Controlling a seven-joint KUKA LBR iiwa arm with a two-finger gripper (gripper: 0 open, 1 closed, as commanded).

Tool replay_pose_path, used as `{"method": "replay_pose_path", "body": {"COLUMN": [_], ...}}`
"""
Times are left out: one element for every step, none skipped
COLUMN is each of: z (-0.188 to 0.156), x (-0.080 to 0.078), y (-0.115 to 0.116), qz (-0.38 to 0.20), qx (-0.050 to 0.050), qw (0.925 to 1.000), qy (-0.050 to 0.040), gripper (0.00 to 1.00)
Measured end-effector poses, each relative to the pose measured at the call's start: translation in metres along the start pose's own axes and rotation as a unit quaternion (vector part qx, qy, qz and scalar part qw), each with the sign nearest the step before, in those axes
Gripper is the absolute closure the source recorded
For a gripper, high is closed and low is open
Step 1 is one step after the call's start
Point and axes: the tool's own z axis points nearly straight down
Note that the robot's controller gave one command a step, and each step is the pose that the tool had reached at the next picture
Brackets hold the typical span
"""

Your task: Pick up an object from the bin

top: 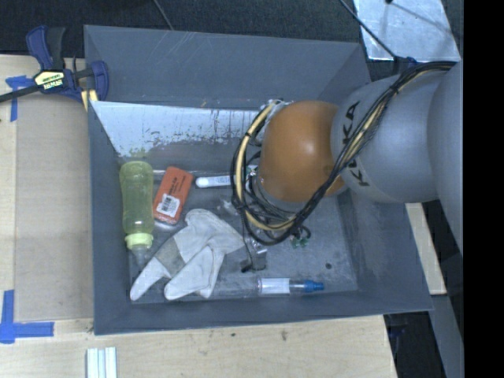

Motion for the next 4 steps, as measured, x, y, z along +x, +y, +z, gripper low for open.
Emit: {"method": "replay_pose_path", "body": {"z": [-0.010,0.028,0.036,0.036], "x": [-0.008,-0.011,-0.011,-0.011], "y": [0.016,0.030,0.036,0.036], "qz": [-0.012,-0.133,-0.181,-0.181], "qx": [0.001,0.001,0.002,0.002], "qw": [0.9999,0.9911,0.9834,0.9835], "qy": [-0.0033,-0.0033,-0.0083,-0.0083], "gripper": [0.00,0.00,1.00,1.00]}}
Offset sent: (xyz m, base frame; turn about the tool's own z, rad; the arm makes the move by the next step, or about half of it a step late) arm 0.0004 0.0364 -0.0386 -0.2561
